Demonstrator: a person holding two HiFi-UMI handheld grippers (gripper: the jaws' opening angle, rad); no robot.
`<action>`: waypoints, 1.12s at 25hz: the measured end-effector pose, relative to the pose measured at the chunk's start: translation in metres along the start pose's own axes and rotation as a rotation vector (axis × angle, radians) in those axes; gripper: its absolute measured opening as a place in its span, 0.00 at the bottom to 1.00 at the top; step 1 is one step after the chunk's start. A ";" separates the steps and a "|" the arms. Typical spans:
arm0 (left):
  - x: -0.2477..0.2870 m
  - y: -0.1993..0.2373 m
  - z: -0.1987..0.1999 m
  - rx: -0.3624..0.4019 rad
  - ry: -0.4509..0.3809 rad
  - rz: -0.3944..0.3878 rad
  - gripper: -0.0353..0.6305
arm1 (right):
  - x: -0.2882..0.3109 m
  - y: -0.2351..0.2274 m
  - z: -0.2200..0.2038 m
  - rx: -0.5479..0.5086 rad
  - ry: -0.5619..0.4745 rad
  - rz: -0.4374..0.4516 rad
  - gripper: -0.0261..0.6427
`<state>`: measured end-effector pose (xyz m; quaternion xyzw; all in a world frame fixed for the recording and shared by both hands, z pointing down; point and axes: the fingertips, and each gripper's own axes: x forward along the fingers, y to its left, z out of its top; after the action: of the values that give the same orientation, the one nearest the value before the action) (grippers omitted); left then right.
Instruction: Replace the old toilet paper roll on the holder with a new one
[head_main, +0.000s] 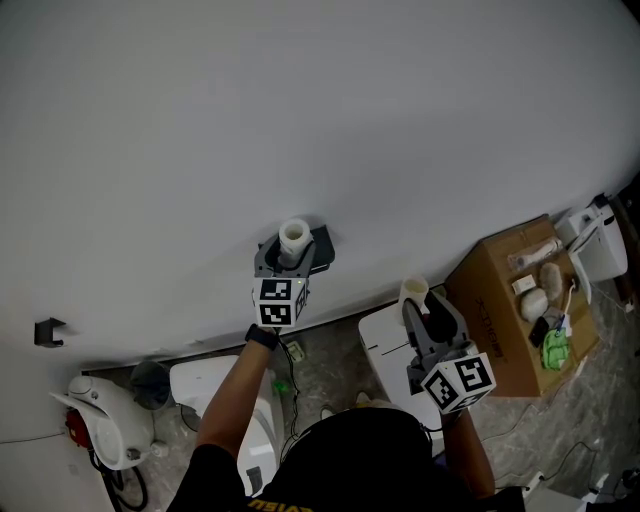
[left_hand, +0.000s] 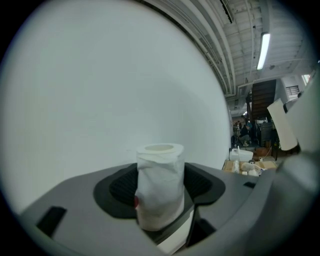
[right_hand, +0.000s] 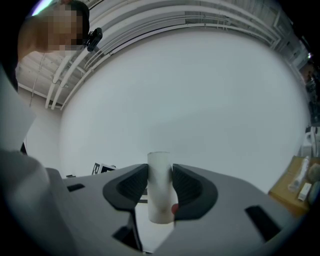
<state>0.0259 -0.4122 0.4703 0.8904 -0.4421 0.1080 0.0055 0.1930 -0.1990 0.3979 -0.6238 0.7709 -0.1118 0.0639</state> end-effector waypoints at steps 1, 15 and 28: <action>0.000 0.000 0.000 -0.001 -0.003 -0.003 0.48 | 0.001 0.001 0.000 -0.003 0.001 0.001 0.27; 0.000 -0.042 0.045 0.044 -0.074 -0.091 0.48 | -0.015 -0.007 -0.001 -0.006 -0.012 -0.043 0.27; 0.022 -0.101 0.043 0.138 -0.036 -0.190 0.48 | -0.039 -0.027 -0.001 -0.035 -0.002 -0.135 0.27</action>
<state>0.1263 -0.3728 0.4417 0.9283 -0.3475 0.1214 -0.0534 0.2271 -0.1666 0.4041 -0.6755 0.7288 -0.1017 0.0460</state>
